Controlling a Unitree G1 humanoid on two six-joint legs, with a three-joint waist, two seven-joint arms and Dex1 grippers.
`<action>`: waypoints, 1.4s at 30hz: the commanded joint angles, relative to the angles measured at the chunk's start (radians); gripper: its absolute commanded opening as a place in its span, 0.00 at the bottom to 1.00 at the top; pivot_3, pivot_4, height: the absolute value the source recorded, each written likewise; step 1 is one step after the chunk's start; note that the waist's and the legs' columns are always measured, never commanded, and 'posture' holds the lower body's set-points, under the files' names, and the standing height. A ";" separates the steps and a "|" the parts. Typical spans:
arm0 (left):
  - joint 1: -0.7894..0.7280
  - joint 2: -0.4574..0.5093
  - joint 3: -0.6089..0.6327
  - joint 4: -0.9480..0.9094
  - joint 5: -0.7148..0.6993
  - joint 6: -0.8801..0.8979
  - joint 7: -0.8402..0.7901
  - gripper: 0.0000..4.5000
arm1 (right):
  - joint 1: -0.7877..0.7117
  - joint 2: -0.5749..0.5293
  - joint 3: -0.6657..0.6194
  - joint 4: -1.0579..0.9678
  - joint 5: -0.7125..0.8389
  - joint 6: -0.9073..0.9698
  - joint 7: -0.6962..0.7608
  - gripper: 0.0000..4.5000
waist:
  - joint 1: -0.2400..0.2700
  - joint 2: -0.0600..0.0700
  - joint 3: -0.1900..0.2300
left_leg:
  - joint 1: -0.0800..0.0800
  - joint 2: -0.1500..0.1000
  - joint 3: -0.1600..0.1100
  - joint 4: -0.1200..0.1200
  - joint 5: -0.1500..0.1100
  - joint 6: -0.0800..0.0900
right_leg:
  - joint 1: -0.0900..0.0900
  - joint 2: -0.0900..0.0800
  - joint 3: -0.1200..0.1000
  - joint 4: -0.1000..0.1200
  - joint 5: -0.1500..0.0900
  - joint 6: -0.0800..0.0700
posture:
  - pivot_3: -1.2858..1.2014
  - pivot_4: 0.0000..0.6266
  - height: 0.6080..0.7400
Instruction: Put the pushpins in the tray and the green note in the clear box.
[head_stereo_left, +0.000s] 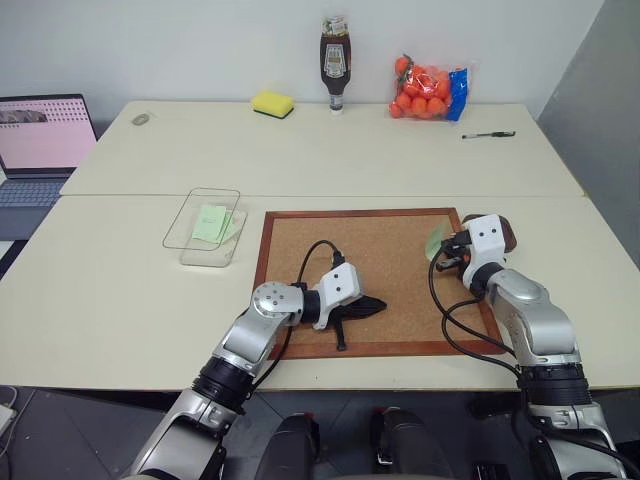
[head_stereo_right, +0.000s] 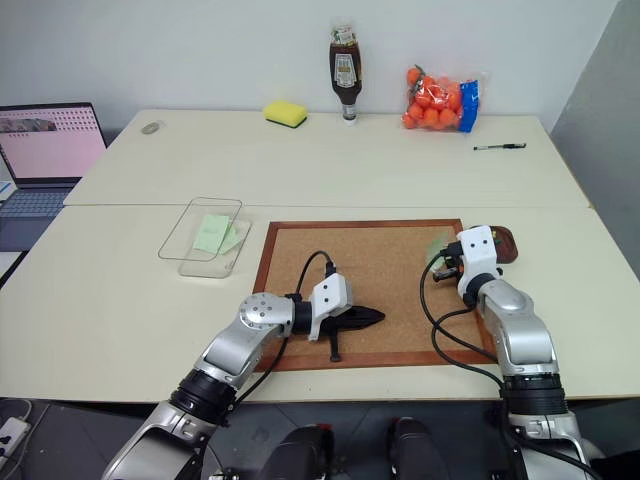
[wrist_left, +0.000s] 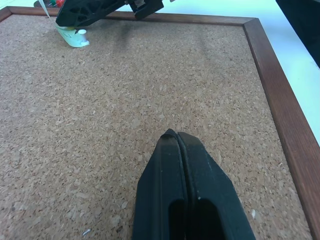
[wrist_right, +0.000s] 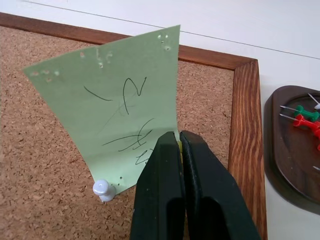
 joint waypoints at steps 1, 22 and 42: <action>0.007 -0.004 -0.024 -0.008 0.014 0.003 -0.001 0.00 | -0.033 0.001 -0.053 -0.122 0.036 0.013 -0.021 0.01 | 0.000 0.000 0.000 | 0.000 0.000 0.000 0.000 0.000 0.000 | 0.000 0.000 0.000 0.000 0.000 0.000 | 0.52 0.24 1.00; 0.028 0.010 -0.037 -0.019 0.019 0.007 -0.010 0.00 | -0.023 -0.037 -0.128 -0.175 0.018 0.065 -0.098 0.01 | 0.000 0.000 0.000 | 0.000 0.000 0.000 0.000 0.000 0.000 | 0.000 0.000 0.000 0.000 0.000 0.000 | 0.52 0.24 1.00; 0.017 0.008 -0.035 -0.002 0.023 -0.010 -0.013 0.00 | -0.135 -0.093 -0.140 0.188 -0.028 -0.100 -0.107 0.39 | 0.000 0.000 0.000 | 0.000 0.000 0.003 0.000 0.000 0.000 | 0.000 0.000 0.000 0.000 0.000 0.000 | 0.52 0.24 1.00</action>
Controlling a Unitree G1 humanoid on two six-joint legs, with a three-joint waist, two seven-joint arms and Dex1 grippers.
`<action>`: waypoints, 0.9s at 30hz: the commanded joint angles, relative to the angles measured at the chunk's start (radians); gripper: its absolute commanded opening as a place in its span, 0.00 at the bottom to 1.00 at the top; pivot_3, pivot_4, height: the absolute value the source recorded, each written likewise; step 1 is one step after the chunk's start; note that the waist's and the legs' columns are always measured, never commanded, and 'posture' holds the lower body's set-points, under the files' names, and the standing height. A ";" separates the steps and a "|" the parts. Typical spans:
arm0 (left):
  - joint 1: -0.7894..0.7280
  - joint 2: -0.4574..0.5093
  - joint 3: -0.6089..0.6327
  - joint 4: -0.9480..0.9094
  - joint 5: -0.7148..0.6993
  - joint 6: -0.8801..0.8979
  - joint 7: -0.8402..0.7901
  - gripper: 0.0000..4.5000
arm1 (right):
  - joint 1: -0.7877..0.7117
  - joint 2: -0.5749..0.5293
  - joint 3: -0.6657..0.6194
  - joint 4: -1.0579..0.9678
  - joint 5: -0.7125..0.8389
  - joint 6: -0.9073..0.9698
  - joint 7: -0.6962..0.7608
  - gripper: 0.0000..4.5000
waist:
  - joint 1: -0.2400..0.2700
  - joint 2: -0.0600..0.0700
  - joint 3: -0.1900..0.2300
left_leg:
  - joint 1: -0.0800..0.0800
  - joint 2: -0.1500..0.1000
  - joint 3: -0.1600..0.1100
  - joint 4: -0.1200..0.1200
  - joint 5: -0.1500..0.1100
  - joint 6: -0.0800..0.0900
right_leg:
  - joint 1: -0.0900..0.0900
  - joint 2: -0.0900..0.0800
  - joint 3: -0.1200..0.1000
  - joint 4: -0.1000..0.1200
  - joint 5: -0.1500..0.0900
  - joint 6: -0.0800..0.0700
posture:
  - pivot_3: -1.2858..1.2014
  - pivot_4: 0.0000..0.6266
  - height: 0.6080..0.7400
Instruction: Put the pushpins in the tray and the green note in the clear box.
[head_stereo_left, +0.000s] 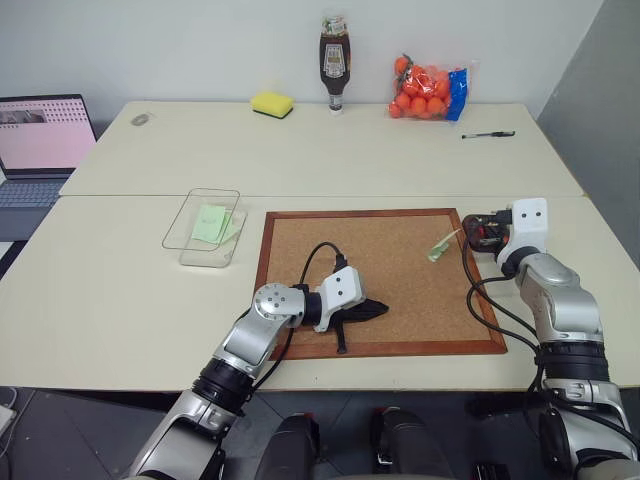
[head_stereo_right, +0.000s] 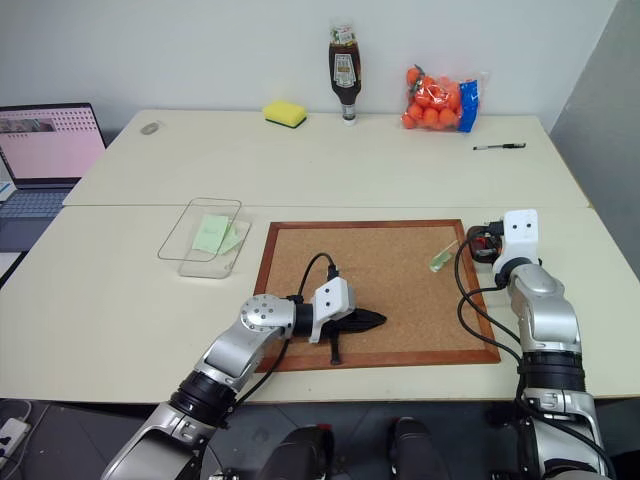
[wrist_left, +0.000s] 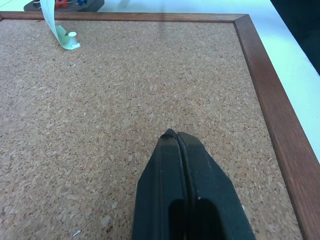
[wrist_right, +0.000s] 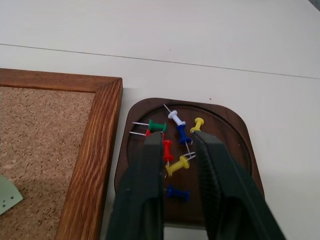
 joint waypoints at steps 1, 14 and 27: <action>0.009 0.003 -0.018 0.009 0.012 0.008 -0.006 0.00 | -0.019 -0.019 -0.022 -0.033 -0.001 -0.023 -0.005 0.44 | 0.000 0.000 0.000 | 0.000 0.000 0.000 0.000 0.000 0.000 | 0.000 0.000 0.000 0.000 0.000 0.000 | 0.52 0.24 1.00; 0.005 0.002 -0.016 0.012 0.013 0.008 -0.002 0.00 | 0.237 -0.040 0.044 -0.423 0.086 0.061 0.157 0.48 | 0.001 0.000 0.000 | -0.001 0.000 -0.003 0.000 0.000 0.000 | 0.000 0.000 -0.001 0.000 0.000 0.000 | 0.52 0.24 1.00; -0.001 0.008 -0.013 0.013 0.014 0.009 -0.005 0.00 | 0.265 -0.011 0.140 -0.446 0.085 0.045 0.212 0.48 | 0.000 0.000 0.000 | 0.001 0.000 -0.004 0.000 0.000 0.000 | 0.001 0.001 0.000 -0.001 0.000 0.000 | 0.52 0.24 1.00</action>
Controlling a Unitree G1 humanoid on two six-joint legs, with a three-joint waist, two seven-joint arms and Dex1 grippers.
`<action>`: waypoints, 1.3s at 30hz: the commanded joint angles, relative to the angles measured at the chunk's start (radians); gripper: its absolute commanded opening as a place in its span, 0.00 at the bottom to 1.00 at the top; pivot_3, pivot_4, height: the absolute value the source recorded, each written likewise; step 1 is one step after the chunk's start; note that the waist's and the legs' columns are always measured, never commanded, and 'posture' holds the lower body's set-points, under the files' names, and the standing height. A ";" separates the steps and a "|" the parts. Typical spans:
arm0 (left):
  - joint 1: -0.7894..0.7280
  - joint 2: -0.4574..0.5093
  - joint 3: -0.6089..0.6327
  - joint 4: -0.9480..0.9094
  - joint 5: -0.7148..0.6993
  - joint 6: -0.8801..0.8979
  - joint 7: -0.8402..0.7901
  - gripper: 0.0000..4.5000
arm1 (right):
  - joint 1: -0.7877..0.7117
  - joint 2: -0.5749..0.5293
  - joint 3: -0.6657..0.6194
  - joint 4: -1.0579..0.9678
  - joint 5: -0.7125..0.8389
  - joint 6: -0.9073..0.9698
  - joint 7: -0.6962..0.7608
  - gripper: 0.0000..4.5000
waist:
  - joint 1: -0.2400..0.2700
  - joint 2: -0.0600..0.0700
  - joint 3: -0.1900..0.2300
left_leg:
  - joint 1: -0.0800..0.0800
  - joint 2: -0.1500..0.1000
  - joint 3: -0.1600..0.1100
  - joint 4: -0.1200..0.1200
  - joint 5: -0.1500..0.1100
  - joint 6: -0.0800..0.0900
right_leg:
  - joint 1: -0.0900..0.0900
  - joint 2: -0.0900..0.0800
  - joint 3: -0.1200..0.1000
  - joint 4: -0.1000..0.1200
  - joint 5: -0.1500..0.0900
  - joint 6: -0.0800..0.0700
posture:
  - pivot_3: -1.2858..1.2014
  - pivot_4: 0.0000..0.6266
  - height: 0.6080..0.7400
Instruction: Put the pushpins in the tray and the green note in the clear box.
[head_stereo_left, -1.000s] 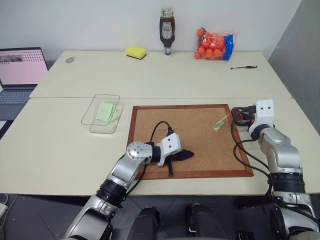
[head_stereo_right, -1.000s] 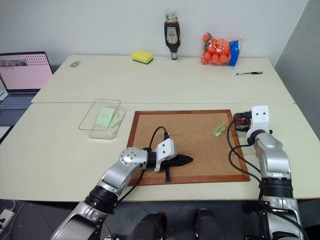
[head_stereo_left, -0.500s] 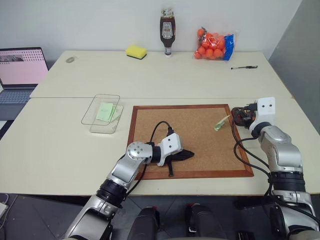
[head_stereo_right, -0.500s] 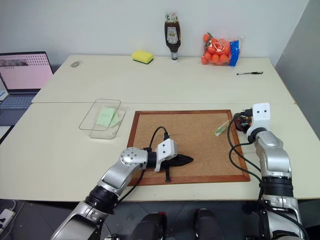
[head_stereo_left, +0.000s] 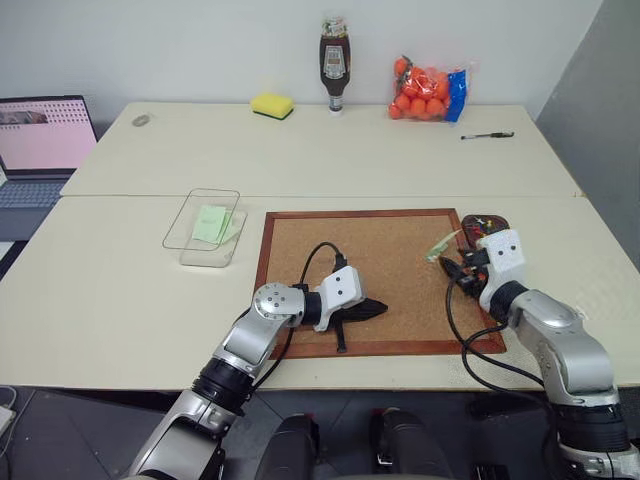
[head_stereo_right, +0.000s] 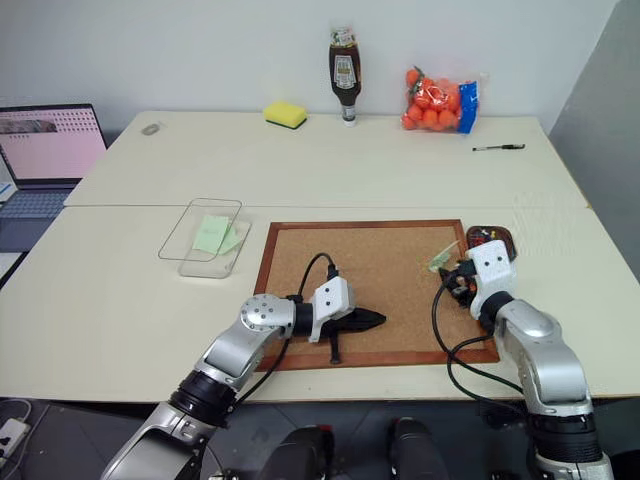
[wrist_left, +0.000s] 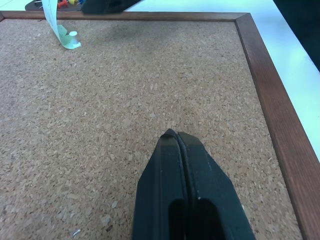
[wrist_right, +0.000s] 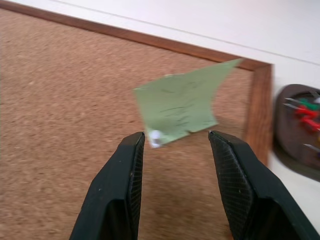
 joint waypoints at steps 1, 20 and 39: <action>0.003 0.007 -0.013 0.008 0.011 0.008 -0.006 0.00 | -0.043 -0.001 0.007 0.023 -0.011 -0.043 0.009 0.48 | 0.000 0.000 0.000 | 0.000 0.000 0.000 0.000 0.000 0.000 | 0.000 0.000 0.000 0.000 0.000 0.000 | 0.52 0.24 1.00; 0.004 0.008 -0.010 0.004 0.011 0.011 -0.003 0.00 | -0.116 -0.003 0.048 0.178 -0.057 -0.117 0.040 0.24 | 0.000 0.000 0.000 | 0.000 0.000 0.000 0.000 0.000 0.000 | 0.000 0.000 0.000 0.000 0.000 0.000 | 0.52 0.24 1.00; 0.003 0.008 -0.009 0.012 0.010 0.008 -0.009 0.00 | -0.106 0.003 0.018 0.067 -0.020 -0.132 0.051 0.01 | 0.000 0.000 0.000 | 0.000 0.000 0.000 0.000 0.000 0.000 | 0.000 0.000 0.000 0.000 0.000 0.000 | 0.52 0.24 1.00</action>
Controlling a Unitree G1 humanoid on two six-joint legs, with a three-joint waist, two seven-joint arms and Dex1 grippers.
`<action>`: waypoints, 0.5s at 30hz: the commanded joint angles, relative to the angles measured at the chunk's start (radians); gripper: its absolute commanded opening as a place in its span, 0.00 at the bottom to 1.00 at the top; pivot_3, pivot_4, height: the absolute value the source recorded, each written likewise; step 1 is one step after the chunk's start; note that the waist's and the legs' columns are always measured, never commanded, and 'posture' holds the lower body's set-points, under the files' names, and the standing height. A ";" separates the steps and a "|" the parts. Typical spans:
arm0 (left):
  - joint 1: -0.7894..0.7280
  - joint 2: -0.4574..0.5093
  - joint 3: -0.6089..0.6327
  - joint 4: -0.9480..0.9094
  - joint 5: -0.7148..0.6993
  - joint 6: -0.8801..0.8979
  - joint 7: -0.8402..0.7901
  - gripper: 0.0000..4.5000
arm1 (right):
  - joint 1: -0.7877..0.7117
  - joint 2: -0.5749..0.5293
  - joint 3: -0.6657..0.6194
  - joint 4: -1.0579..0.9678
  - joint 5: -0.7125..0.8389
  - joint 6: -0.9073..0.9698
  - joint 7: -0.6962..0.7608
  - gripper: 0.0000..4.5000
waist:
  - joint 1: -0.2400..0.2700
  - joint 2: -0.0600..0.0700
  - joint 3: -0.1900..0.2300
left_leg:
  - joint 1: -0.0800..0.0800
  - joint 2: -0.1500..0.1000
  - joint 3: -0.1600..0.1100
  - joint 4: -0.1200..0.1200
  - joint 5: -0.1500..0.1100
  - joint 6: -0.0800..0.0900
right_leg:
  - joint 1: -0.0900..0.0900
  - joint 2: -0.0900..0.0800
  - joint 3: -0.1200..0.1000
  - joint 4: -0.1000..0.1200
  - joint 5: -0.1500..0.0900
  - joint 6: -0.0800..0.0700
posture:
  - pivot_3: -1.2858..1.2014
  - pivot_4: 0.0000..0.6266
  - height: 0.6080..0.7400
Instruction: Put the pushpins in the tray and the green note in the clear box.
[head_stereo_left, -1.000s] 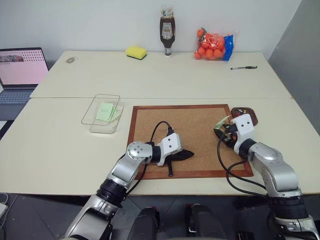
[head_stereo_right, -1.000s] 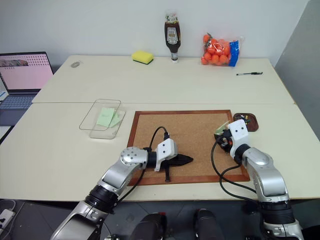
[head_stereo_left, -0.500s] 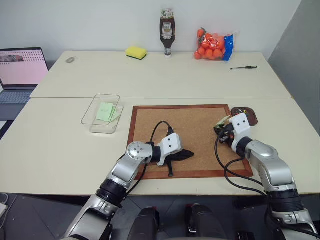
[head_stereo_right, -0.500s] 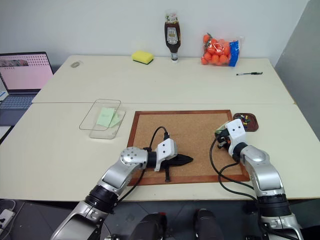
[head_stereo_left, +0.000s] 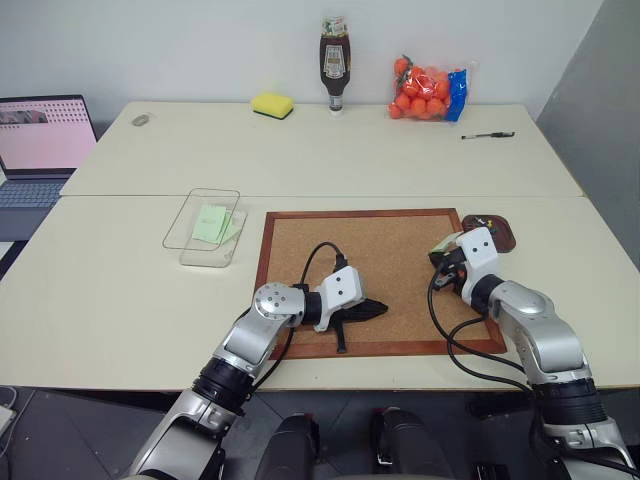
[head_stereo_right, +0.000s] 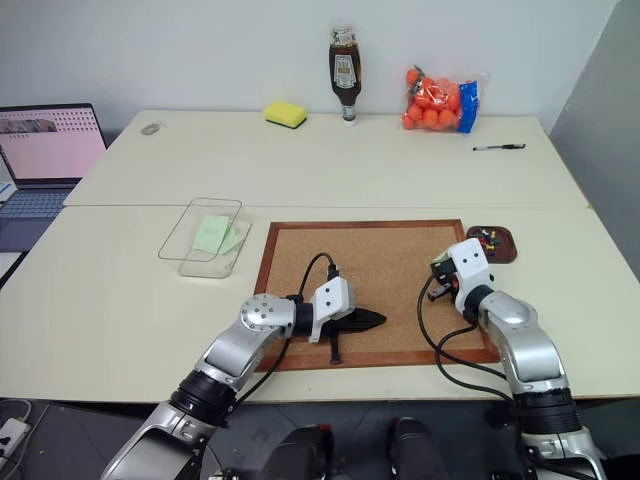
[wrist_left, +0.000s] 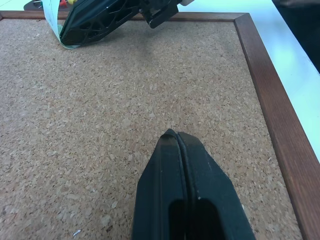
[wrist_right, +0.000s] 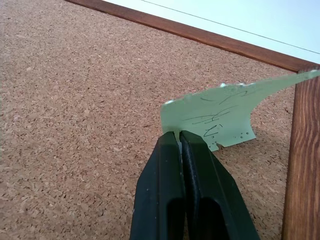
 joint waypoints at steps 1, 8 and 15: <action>0.004 0.007 -0.009 0.013 0.011 0.008 -0.003 0.00 | -0.014 0.000 -0.043 -0.116 0.034 -0.033 0.009 0.01 | 0.000 0.000 0.000 | 0.000 0.000 0.000 0.000 0.000 0.000 | 0.000 0.000 0.000 0.000 0.000 0.000 | 0.52 0.24 1.00; 0.004 0.006 -0.008 0.018 0.009 0.011 -0.006 0.00 | -0.016 -0.012 -0.051 -0.203 0.054 -0.001 0.020 0.01 | 0.000 0.000 0.000 | 0.000 0.000 -0.001 0.000 0.000 0.000 | 0.000 0.000 0.000 0.000 0.000 0.000 | 0.52 0.24 1.00; -0.028 -0.031 0.062 0.041 -0.032 0.001 0.048 0.04 | -0.002 -0.027 -0.028 -0.261 0.063 0.041 0.023 0.00 | 0.000 0.000 0.000 | 0.000 0.000 -0.001 0.000 0.000 0.000 | 0.000 0.000 0.000 0.000 0.000 0.000 | 0.52 0.24 1.00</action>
